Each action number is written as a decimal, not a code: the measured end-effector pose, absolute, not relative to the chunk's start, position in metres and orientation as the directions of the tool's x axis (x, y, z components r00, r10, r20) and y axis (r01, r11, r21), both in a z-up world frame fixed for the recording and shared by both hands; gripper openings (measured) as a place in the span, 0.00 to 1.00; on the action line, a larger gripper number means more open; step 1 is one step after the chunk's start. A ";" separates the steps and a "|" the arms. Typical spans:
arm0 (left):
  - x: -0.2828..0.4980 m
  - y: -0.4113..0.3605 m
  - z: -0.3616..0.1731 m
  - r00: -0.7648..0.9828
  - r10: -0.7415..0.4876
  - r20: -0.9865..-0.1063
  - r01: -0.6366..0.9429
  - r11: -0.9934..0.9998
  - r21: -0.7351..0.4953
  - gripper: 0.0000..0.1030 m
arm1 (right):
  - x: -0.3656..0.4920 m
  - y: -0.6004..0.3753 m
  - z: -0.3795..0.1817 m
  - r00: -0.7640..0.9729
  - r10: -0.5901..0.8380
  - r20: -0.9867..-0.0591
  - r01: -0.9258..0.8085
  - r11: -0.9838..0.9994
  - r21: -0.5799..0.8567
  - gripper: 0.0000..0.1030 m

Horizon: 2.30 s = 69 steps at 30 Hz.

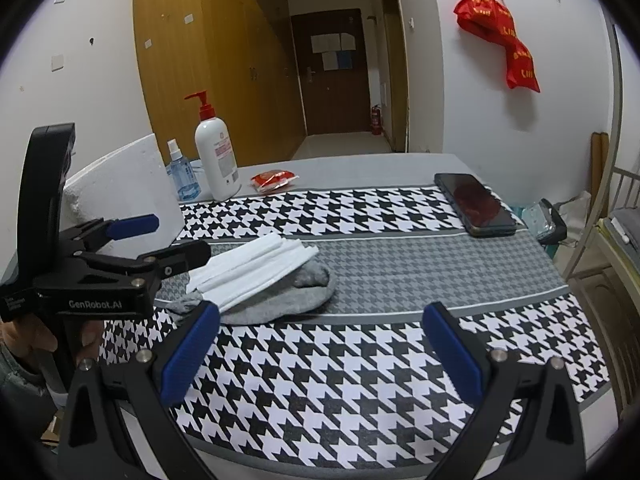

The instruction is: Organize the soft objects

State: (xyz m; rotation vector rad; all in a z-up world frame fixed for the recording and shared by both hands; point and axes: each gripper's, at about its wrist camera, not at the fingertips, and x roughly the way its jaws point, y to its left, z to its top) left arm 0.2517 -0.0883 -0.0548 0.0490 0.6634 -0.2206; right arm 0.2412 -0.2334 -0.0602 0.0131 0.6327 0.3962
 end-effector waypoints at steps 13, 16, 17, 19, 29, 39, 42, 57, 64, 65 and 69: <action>0.277 -0.085 -0.071 0.712 -0.234 -0.662 0.234 0.968 -0.089 0.84 | 0.266 -0.229 -0.065 0.709 0.343 -0.616 -0.333 0.933 0.136 1.00; 0.277 -0.082 -0.075 0.704 -0.238 -0.669 0.240 0.967 -0.091 0.79 | 0.267 -0.225 -0.067 0.701 0.342 -0.626 -0.340 0.932 0.129 1.00; 0.278 -0.083 -0.076 0.699 -0.239 -0.674 0.245 0.965 -0.088 0.73 | 0.267 -0.224 -0.068 0.698 0.343 -0.629 -0.343 0.931 0.127 1.00; 0.278 -0.084 -0.080 0.689 -0.243 -0.683 0.256 0.963 -0.084 0.70 | 0.268 -0.222 -0.069 0.693 0.340 -0.635 -0.346 0.930 0.121 1.00; 0.288 -0.079 -0.093 0.651 -0.232 -0.723 0.233 0.967 -0.100 0.58 | 0.274 -0.218 -0.072 0.681 0.338 -0.650 -0.352 0.929 0.114 1.00; 0.296 -0.078 -0.103 0.623 -0.221 -0.750 0.217 0.970 -0.106 0.46 | 0.278 -0.218 -0.073 0.678 0.331 -0.657 -0.351 0.930 0.108 1.00; 0.298 -0.077 -0.105 0.617 -0.209 -0.759 0.211 0.973 -0.097 0.43 | 0.278 -0.217 -0.075 0.673 0.331 -0.661 -0.354 0.929 0.105 1.00; 0.294 -0.077 -0.106 0.604 -0.264 -0.752 0.240 0.960 -0.144 0.18 | 0.295 -0.207 -0.079 0.641 0.371 -0.672 -0.394 0.910 0.126 1.00; 0.293 -0.075 -0.105 0.604 -0.264 -0.752 0.235 0.961 -0.148 0.18 | 0.305 -0.192 -0.078 0.618 0.393 -0.681 -0.470 0.879 0.082 1.00; 0.293 -0.074 -0.105 0.605 -0.262 -0.752 0.235 0.961 -0.146 0.18 | 0.308 -0.190 -0.079 0.606 0.398 -0.689 -0.476 0.875 0.087 0.98; 0.291 -0.071 -0.104 0.609 -0.257 -0.750 0.227 0.963 -0.146 0.19 | 0.319 -0.186 -0.088 0.568 0.388 -0.726 -0.473 0.875 0.097 0.72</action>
